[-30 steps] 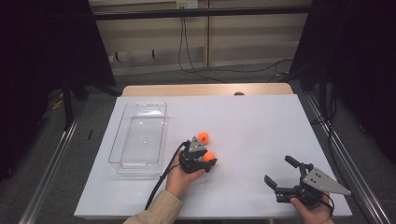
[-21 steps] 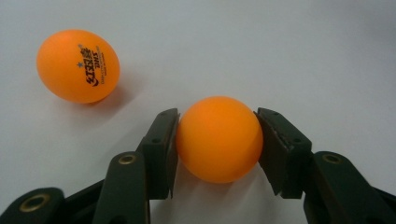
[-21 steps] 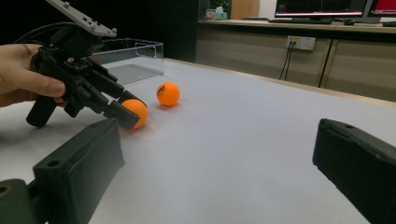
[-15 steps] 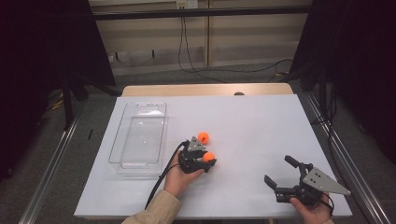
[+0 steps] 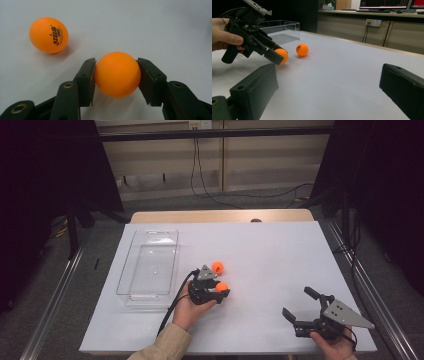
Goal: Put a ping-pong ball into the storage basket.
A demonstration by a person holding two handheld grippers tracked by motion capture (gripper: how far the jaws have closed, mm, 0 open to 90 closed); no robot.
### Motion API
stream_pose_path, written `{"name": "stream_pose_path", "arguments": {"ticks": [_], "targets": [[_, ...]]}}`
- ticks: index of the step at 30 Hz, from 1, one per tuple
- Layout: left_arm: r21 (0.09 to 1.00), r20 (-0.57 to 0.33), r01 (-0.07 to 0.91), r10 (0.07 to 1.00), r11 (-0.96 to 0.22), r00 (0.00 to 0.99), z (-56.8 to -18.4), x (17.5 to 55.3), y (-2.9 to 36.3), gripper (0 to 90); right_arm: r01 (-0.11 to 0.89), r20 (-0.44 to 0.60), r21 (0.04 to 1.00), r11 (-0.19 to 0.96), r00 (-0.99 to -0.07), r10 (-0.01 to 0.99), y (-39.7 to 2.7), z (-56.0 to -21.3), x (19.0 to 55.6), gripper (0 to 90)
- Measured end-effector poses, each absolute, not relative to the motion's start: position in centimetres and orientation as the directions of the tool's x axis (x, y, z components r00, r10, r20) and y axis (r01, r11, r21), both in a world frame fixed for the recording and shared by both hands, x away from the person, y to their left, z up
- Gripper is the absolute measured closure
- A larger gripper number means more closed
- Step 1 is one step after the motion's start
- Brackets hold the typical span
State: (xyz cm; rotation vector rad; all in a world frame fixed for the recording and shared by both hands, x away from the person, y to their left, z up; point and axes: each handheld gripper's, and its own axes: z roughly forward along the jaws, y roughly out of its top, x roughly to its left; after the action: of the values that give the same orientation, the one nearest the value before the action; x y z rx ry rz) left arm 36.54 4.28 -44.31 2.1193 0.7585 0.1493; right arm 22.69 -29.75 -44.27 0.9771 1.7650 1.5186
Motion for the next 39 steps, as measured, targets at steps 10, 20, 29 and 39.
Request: {"name": "stream_pose_path", "arguments": {"ticks": [10, 20, 29, 39], "targets": [[0.767, -0.169, 0.474, 0.577, -0.433, 0.799, -43.7, 36.5, 4.7, 51.0, 0.145, 0.022, 0.987, 0.069, -0.545, 0.838, -29.7, -44.3, 22.8, 1.0], [0.770, -0.158, 0.459, 0.566, -0.442, 0.809, -42.4, 36.3, 4.8, 51.0, 0.148, 0.028, 0.987, 0.063, -0.544, 0.839, -29.6, -44.4, 22.9, 1.0], [0.769, -0.157, 0.464, 0.573, -0.440, 0.804, -41.9, 36.4, 5.1, 51.0, 0.153, 0.041, 0.987, 0.050, -0.537, 0.843, -29.7, -44.5, 22.9, 1.0], [0.771, -0.146, 0.459, 0.578, -0.442, 0.803, -40.8, 36.4, 5.5, 51.0, 0.156, 0.045, 0.987, 0.046, -0.535, 0.844, -29.7, -44.5, 23.0, 1.0]]}}
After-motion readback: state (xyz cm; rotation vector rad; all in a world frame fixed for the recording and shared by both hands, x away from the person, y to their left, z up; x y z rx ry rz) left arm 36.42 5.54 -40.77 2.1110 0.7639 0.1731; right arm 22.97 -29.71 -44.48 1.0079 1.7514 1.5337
